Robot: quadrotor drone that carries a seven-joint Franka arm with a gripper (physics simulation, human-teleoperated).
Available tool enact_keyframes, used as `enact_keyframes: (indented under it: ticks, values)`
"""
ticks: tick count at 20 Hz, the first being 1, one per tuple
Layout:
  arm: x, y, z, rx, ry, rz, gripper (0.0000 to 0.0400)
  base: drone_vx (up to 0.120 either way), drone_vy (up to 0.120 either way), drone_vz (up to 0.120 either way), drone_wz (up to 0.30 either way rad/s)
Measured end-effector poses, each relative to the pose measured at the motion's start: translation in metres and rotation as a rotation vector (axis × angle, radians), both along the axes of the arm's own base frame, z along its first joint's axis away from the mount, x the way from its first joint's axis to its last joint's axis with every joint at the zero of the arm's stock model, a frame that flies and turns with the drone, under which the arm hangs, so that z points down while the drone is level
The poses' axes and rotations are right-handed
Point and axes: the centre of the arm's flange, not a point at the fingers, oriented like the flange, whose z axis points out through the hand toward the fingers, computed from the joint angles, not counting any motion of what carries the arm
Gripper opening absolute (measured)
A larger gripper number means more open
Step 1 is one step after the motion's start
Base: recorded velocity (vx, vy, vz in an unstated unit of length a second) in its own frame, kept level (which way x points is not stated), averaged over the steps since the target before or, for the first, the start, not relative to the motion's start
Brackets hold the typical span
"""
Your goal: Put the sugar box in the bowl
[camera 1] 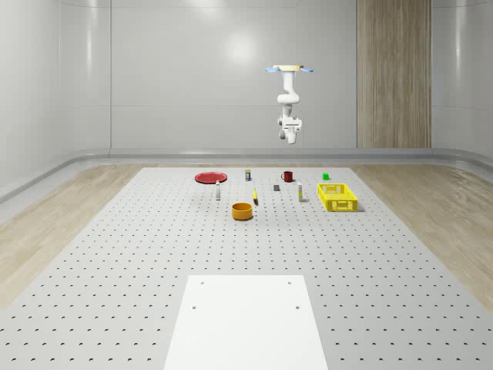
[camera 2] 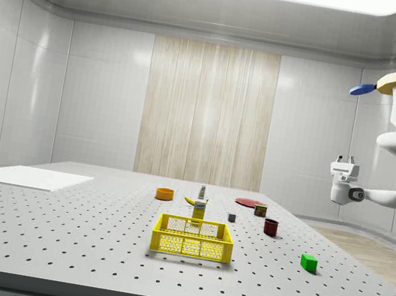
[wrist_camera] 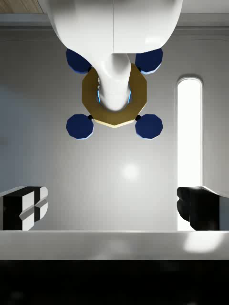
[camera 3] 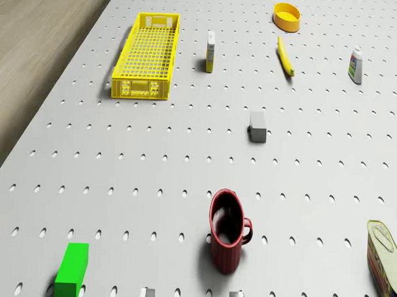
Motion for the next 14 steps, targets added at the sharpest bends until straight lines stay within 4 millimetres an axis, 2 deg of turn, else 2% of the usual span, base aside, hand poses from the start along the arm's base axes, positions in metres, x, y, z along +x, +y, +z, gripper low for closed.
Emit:
enact_keyframes:
  ticks: [8,14]
  values:
    - [-0.003,0.0,0.056,0.0,-0.006,0.0,0.04,0.0,0.0,0.0,0.0]
    - [-0.001,0.0,0.081,0.0,-0.011,0.0,0.04,0.0,0.0,0.0,0.0]
